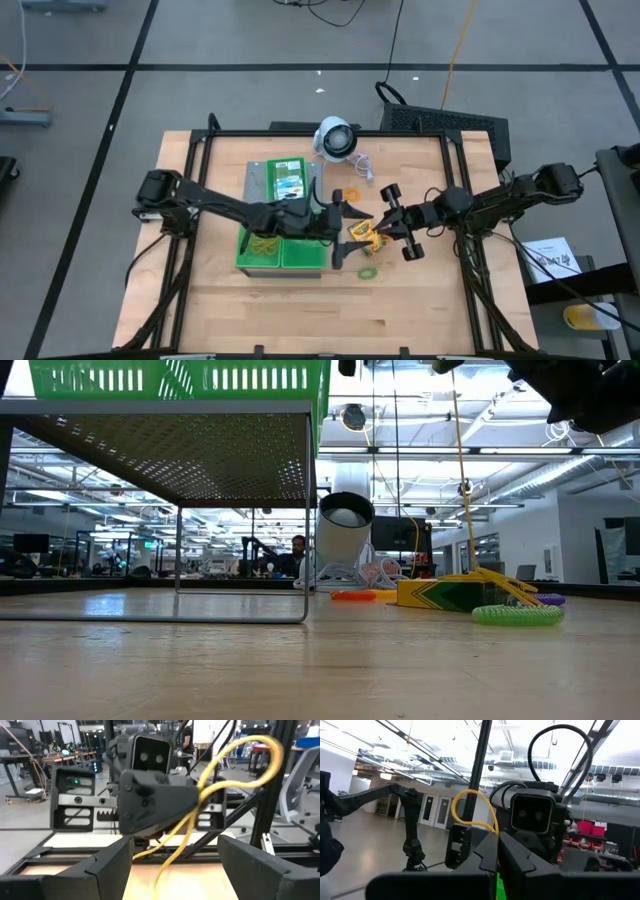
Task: Pick & Place Office Desk Supplies
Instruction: Put the yellow rubber band into the bottom left green basket on the shelf
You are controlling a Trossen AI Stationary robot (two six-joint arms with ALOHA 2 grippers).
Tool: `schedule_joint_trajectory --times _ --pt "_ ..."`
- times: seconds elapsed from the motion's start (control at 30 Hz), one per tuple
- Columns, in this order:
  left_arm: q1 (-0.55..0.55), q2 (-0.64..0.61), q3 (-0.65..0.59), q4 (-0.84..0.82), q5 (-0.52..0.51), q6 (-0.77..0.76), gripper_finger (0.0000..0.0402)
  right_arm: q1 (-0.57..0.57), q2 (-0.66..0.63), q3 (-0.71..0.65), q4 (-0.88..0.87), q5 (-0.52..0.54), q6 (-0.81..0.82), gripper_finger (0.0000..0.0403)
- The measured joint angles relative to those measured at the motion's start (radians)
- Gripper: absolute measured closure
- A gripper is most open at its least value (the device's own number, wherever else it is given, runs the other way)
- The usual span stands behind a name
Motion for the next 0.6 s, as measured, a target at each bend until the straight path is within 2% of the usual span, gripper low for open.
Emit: schedule_joint_trajectory --times 0.43,0.6 --pt "0.043 0.019 0.005 0.002 0.032 -0.025 0.0113 0.000 0.000 0.001 -0.035 0.002 -0.018 0.0403" --pt "0.060 0.019 0.005 -0.010 0.089 -0.037 0.0148 0.000 0.000 0.001 -0.036 0.002 -0.022 0.0403"
